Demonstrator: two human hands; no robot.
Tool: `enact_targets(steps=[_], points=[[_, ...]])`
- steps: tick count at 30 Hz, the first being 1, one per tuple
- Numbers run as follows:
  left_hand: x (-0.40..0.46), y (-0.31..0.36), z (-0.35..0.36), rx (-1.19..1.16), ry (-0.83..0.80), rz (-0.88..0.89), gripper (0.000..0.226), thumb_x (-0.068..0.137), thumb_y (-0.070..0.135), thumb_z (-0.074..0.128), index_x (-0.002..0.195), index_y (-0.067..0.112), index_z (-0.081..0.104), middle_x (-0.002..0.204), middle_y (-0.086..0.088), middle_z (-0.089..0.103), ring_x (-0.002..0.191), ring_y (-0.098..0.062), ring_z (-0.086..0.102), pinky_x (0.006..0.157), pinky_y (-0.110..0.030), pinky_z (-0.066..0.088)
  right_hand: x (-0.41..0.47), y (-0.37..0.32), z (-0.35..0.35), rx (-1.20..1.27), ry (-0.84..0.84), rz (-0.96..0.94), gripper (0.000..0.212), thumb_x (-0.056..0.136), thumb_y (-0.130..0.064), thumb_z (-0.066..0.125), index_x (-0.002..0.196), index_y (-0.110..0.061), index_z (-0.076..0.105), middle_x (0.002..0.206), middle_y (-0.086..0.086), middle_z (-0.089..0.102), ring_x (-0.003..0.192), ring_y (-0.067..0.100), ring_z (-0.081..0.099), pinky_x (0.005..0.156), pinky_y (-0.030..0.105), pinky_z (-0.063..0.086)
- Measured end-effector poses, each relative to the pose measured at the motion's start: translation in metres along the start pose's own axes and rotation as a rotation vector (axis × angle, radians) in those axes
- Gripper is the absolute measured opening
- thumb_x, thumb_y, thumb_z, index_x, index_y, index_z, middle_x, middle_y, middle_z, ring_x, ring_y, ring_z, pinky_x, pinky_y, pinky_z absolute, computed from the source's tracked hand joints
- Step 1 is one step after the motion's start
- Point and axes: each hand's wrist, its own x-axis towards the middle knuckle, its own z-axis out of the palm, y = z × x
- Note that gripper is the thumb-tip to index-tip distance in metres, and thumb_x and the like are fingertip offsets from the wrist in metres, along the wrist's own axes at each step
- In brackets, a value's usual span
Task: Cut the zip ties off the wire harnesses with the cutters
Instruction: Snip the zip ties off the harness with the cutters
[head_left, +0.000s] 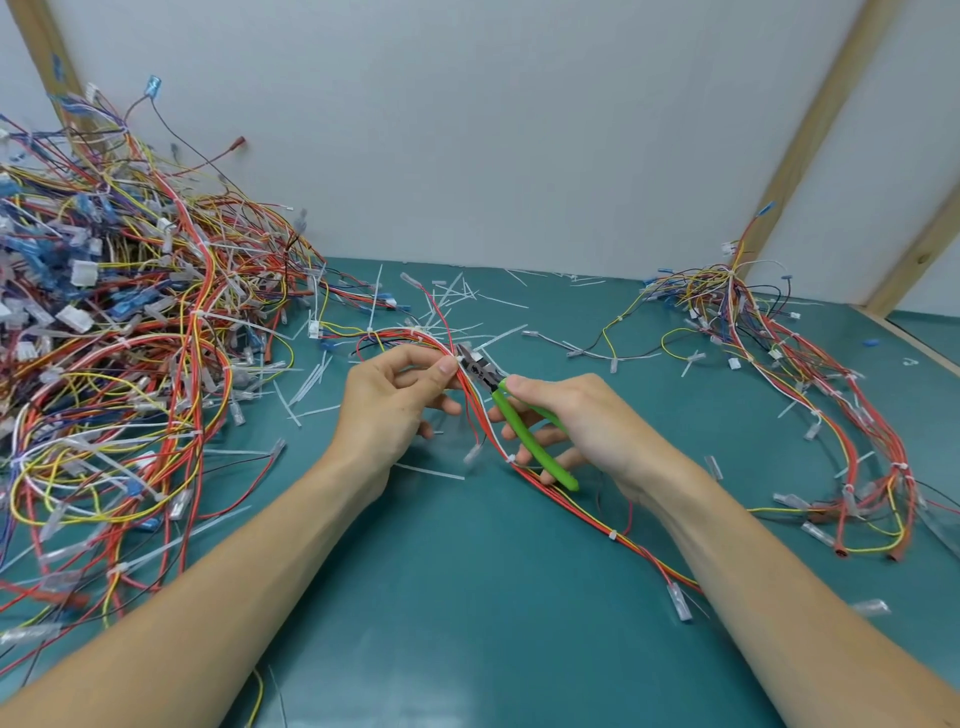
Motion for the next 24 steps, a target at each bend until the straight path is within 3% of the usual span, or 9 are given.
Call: enact_targets(steps=[8,15,19,24], points=[[-0.0014,0.0013,-0.0006,-0.004,-0.005,-0.048,0.012,0.094,0.025,0.070,0.091,0.014,0.067,0.087,-0.005,0.078,0.070,-0.016,0.075,0.044,-0.022,0.049,0.0003,0.0021,0.0017,-0.061,0.027,-0.038,0.040,0.099,-0.047,0.061,0.095,-0.012,0.082,0.083,0.002,0.074,0.065,0.020,0.071,0.051,0.030,0.054],[-0.0011,0.0014,0.0001,0.016,0.029,-0.038,0.013,0.092,0.024,0.071,0.092,0.011,0.069,0.077,0.001,0.076,0.062,-0.011,0.070,0.044,-0.021,0.048,-0.0010,0.0027,0.0003,-0.137,0.062,-0.078,0.037,0.096,-0.050,0.064,0.092,-0.019,0.084,0.092,0.006,0.078,0.065,0.018,0.071,0.056,0.034,0.054],[-0.0012,0.0003,0.0004,0.028,0.033,-0.052,0.014,0.094,0.022,0.070,0.094,0.008,0.068,0.079,0.000,0.077,0.062,-0.010,0.071,0.044,-0.020,0.047,-0.0004,0.0037,-0.0002,-0.182,0.077,-0.111,0.034,0.093,-0.050,0.068,0.087,-0.021,0.084,0.087,0.003,0.078,0.064,0.015,0.068,0.054,0.031,0.052],[-0.0001,0.0011,-0.0005,0.027,0.024,-0.074,0.015,0.093,0.024,0.070,0.094,0.009,0.068,0.082,0.000,0.078,0.061,-0.010,0.071,0.043,-0.020,0.047,0.0003,0.0085,0.0008,-0.297,0.142,-0.185,0.032,0.084,-0.066,0.064,0.074,-0.041,0.081,0.080,-0.004,0.076,0.066,0.018,0.072,0.062,0.037,0.055]])
